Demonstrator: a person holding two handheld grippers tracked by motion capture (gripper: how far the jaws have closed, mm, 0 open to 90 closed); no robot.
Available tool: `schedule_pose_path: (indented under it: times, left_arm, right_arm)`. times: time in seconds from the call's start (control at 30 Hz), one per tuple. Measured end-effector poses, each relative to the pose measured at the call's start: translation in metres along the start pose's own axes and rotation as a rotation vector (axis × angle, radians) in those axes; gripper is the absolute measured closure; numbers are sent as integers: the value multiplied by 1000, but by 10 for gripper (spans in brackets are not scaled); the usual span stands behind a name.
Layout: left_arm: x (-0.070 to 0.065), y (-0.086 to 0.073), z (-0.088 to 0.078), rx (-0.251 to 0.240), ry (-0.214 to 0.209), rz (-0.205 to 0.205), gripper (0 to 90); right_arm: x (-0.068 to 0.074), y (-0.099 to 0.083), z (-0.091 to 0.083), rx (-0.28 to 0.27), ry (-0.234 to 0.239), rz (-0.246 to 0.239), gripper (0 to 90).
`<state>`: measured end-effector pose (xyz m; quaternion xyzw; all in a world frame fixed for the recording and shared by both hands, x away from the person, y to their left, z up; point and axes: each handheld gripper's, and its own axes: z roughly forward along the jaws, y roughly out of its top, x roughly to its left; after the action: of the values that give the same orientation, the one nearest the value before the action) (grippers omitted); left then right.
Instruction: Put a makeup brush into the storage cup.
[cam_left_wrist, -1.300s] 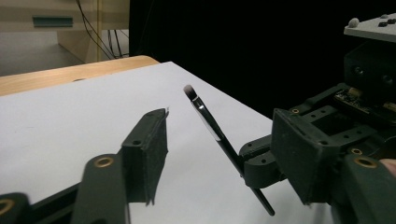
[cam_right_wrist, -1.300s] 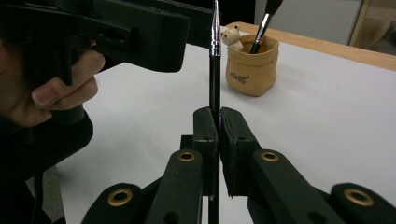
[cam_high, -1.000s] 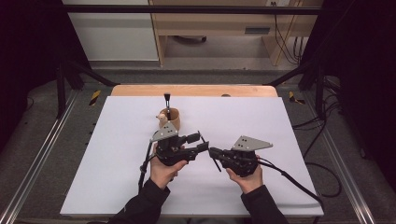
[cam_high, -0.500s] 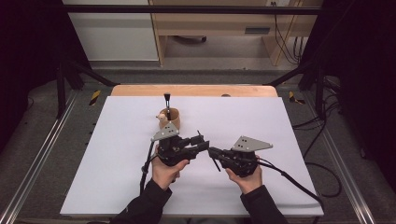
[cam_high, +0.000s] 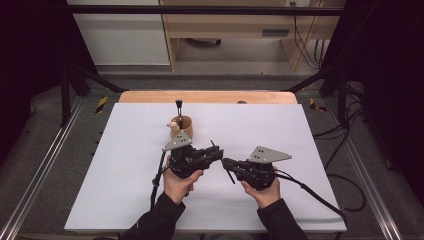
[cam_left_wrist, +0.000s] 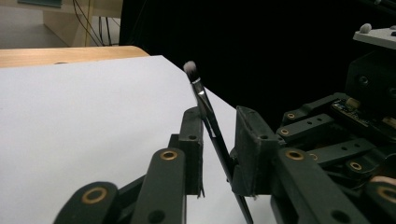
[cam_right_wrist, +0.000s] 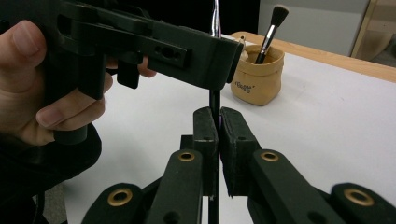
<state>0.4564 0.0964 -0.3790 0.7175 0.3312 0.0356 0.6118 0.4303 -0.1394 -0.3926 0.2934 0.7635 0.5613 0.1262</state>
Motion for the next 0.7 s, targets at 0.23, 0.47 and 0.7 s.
schedule_pose_path:
  times: [0.23, 0.47, 0.7]
  left_arm:
    - [0, 0, -1, -10, -5, -10, 797]
    - [-4, -1, 0, -16, -17, -3, 837]
    - [-7, -1, 0, -19, -14, 6, 851]
  right_arm:
    - [1, 0, 0, -3, 1, -5, 857]
    - [1, 0, 1, 0, 1, -5, 857]
    - [2, 0, 2, 0, 4, -6, 854]
